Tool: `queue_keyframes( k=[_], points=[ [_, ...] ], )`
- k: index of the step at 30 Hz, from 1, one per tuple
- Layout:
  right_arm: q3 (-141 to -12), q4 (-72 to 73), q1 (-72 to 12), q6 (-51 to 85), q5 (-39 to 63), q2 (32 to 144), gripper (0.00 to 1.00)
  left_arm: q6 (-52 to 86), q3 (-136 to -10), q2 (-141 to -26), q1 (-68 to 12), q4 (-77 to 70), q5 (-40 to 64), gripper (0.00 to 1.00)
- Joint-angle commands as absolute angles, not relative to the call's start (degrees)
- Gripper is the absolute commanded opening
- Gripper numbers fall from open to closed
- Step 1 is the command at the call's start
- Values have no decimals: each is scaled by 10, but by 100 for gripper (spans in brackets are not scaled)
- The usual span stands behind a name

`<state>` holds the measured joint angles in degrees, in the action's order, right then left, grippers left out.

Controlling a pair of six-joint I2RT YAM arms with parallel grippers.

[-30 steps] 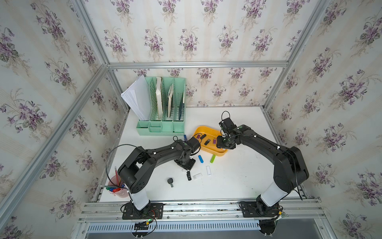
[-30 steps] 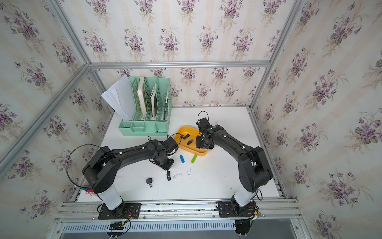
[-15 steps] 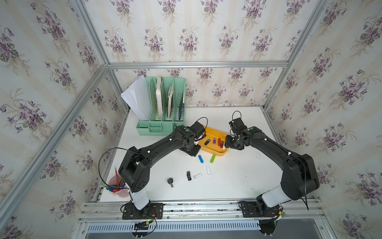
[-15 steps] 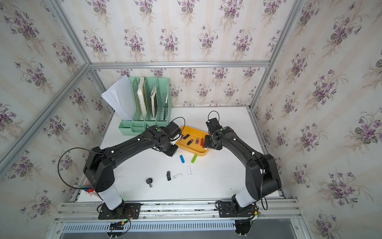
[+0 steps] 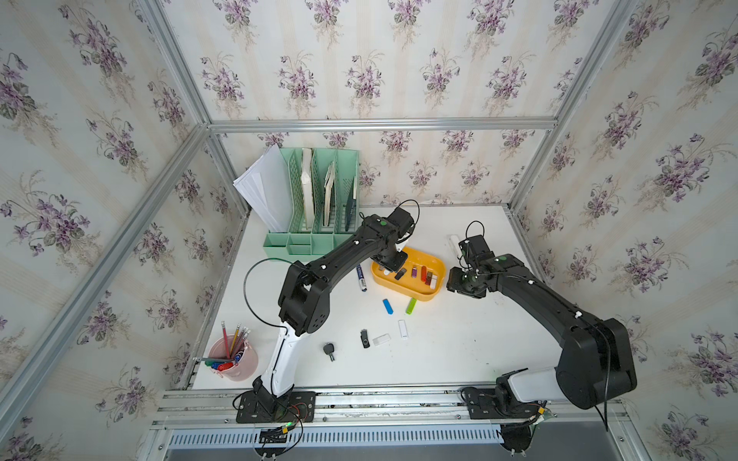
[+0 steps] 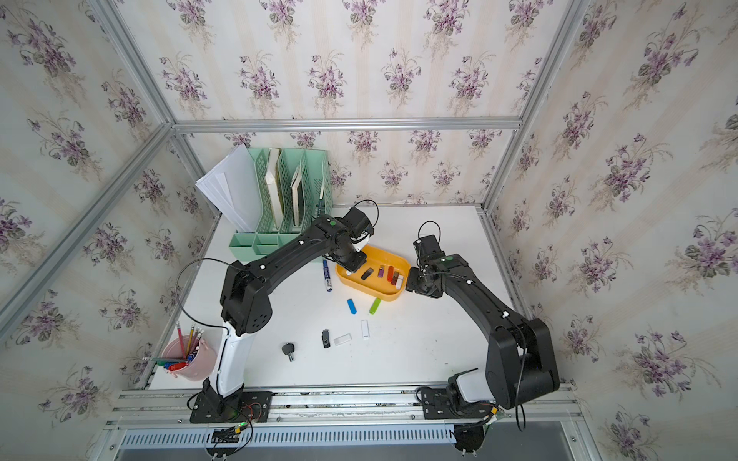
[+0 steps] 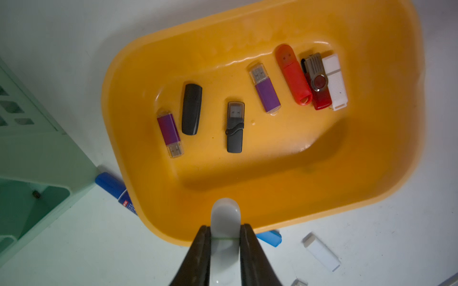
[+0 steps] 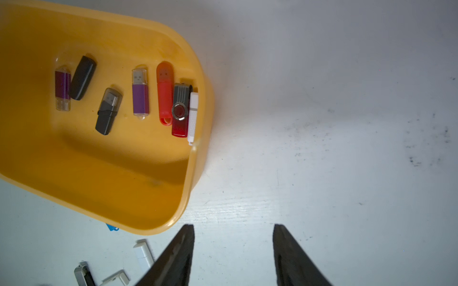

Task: Put the usb flash drive into the storage box
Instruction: Place the USB flash in the storage box.

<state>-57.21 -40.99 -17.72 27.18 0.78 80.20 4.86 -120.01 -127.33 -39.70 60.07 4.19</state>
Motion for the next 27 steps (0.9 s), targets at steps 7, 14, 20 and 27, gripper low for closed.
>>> queue_keyframes(
  k=[7,14,20,27],
  points=[
    [-543,-420,-159,272,12,771,56,19,-1308,-1375,-386,612,75,27],
    [-534,-415,-151,268,16,770,57,5,-1308,-1405,-382,583,74,27],
    [-530,-409,-149,267,21,771,57,11,-1315,-1413,-375,580,78,27],
    [-489,-386,-180,284,63,731,57,35,-1239,-1308,-364,586,72,41]
  ],
)
